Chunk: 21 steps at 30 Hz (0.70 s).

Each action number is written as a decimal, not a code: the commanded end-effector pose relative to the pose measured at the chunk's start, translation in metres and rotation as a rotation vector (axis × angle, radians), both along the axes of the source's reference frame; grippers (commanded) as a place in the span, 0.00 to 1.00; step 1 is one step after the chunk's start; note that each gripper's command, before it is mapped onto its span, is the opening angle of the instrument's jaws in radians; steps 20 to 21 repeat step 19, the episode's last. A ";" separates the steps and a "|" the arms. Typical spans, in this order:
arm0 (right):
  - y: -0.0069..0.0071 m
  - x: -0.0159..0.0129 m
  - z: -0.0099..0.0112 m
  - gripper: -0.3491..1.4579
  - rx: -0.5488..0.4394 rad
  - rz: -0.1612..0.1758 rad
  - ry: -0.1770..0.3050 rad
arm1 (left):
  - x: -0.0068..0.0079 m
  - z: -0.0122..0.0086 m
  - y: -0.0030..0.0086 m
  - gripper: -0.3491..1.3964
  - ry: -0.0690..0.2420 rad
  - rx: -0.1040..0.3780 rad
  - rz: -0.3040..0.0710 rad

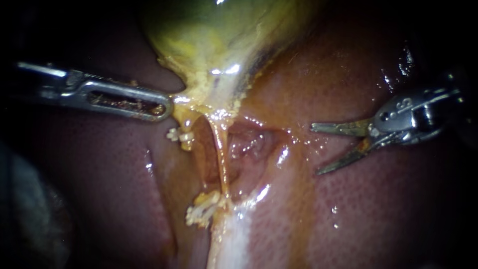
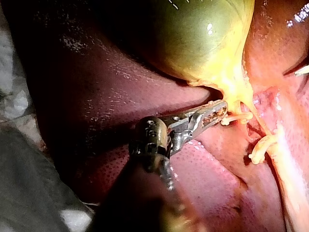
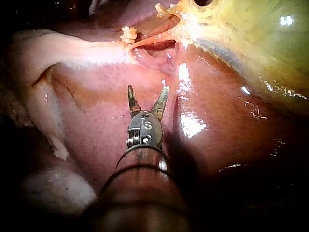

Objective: Go back from the cut left tube

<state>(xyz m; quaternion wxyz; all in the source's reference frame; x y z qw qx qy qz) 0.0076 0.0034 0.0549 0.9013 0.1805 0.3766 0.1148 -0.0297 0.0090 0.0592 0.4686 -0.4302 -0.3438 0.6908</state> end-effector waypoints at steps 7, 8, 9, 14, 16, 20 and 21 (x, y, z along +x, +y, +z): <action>0.0001 -0.0002 0.0000 0.99 -0.001 0.000 0.000 | -0.0016 0.0015 -0.0007 0.00 -0.007 -0.003 0.013; 0.0001 -0.0003 -0.0001 0.99 -0.001 0.000 0.000 | -0.0017 0.0016 -0.0008 0.00 -0.006 -0.003 0.012; 0.0001 -0.0003 -0.0001 0.99 -0.001 0.000 0.000 | -0.0017 0.0016 -0.0008 0.00 -0.006 -0.004 0.012; 0.0001 -0.0004 -0.0001 0.99 0.000 0.001 0.000 | -0.0019 0.0017 -0.0008 0.00 -0.007 -0.003 0.014; 0.0001 -0.0004 -0.0001 0.99 0.000 0.001 0.000 | -0.0018 0.0017 -0.0008 0.00 -0.008 -0.003 0.014; 0.0000 -0.0003 -0.0002 0.99 0.000 0.001 0.000 | -0.0018 0.0017 -0.0008 0.00 -0.008 -0.003 0.015; 0.0000 -0.0003 -0.0002 0.99 0.000 0.001 0.000 | -0.0018 0.0017 -0.0008 0.00 -0.008 -0.003 0.015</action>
